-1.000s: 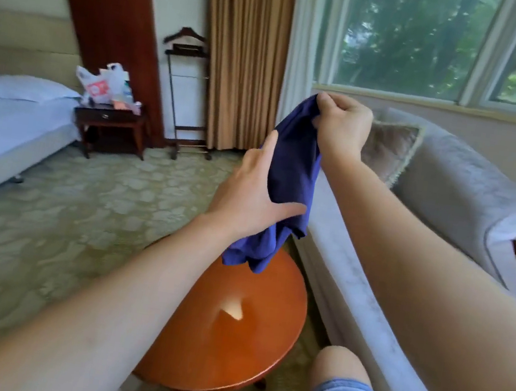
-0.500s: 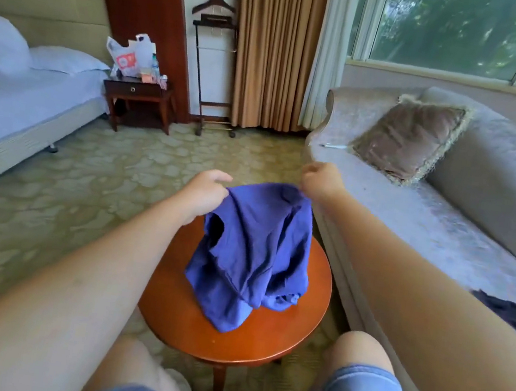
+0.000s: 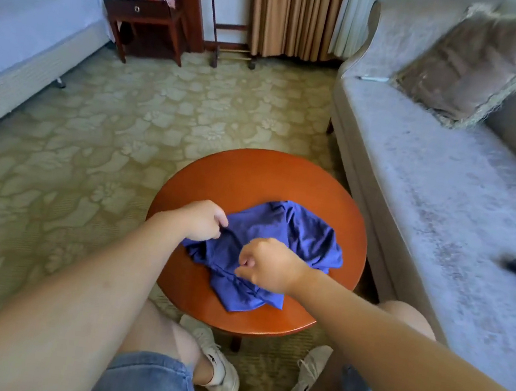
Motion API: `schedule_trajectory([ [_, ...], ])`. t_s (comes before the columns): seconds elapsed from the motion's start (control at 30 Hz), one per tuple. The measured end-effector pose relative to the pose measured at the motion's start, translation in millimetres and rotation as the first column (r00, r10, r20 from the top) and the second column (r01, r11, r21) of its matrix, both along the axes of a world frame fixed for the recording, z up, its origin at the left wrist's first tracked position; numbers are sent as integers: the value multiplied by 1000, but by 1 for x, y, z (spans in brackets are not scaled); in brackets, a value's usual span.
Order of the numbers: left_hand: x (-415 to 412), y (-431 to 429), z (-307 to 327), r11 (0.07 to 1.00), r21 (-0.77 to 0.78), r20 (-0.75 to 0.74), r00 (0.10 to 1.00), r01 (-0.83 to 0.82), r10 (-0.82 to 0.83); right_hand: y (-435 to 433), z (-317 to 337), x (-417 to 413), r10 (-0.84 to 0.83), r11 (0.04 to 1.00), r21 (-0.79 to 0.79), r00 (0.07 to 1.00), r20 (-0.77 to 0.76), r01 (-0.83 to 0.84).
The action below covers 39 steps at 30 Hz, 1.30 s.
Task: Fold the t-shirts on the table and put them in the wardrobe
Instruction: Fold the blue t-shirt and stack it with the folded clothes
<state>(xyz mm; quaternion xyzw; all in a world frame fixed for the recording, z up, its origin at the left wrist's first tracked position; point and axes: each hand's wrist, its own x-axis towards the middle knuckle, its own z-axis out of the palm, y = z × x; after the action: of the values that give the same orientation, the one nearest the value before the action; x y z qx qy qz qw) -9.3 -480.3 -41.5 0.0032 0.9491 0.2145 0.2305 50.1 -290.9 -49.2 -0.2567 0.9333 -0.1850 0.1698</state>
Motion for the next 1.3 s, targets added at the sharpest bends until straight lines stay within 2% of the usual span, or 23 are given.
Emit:
schedule_trajectory([
  [0.1, 3, -22, -24, 1000, -17, 41, 999, -12, 13, -13, -27, 7, 154, 974, 186, 982, -105, -133],
  [0.17, 3, -35, -38, 999, -34, 55, 998, -42, 44, -17, -39, 5, 201, 949, 279, 965, -167, -149],
  [0.27, 2, -48, -48, 994, -38, 43, 993, -104, 106, -12, -47, -11, 121, 980, 183, 970, -211, -82],
  [0.47, -6, -49, -53, 938, 164, 61, 952, -305, 299, -7, -45, -24, -19, 996, 83, 980, -199, 37],
  [0.63, -7, -36, -58, 854, 282, 28, 894, -436, 447, -28, -50, -20, -39, 969, 223, 958, -285, 106],
  [0.73, -6, -31, -56, 798, 315, 72, 851, -514, 520, -35, -56, -20, -54, 985, 121, 895, -443, 120],
  [0.83, -8, -31, -48, 714, 403, 137, 809, -573, 572, -30, -48, -24, -229, 974, -75, 918, -324, 216],
  [0.87, -10, -33, -47, 675, 434, 182, 792, -596, 583, -26, -41, -29, -321, 943, -182, 904, -282, 279],
  [0.93, -10, -34, -39, 600, 508, 242, 771, -618, 590, -20, -22, -40, -505, 811, -418, 851, -146, 410],
  [1.0, -12, -35, -32, 615, 538, 217, 799, -577, 561, -13, 0, -55, -615, 660, -550, 788, -4, 512],
  [1.1, -13, -29, -13, 617, 580, 198, 827, -532, 526, 3, 29, -78, -694, 517, -628, 714, 90, 582],
  [1.2, -10, -23, 16, 644, 613, 162, 871, -457, 464, 21, 59, -89, -733, 447, -694, 676, 79, 565],
  [1.3, -6, -21, 51, 655, 653, 90, 898, -380, 432, 39, 90, -91, -755, 418, -744, 655, 34, 520],
])
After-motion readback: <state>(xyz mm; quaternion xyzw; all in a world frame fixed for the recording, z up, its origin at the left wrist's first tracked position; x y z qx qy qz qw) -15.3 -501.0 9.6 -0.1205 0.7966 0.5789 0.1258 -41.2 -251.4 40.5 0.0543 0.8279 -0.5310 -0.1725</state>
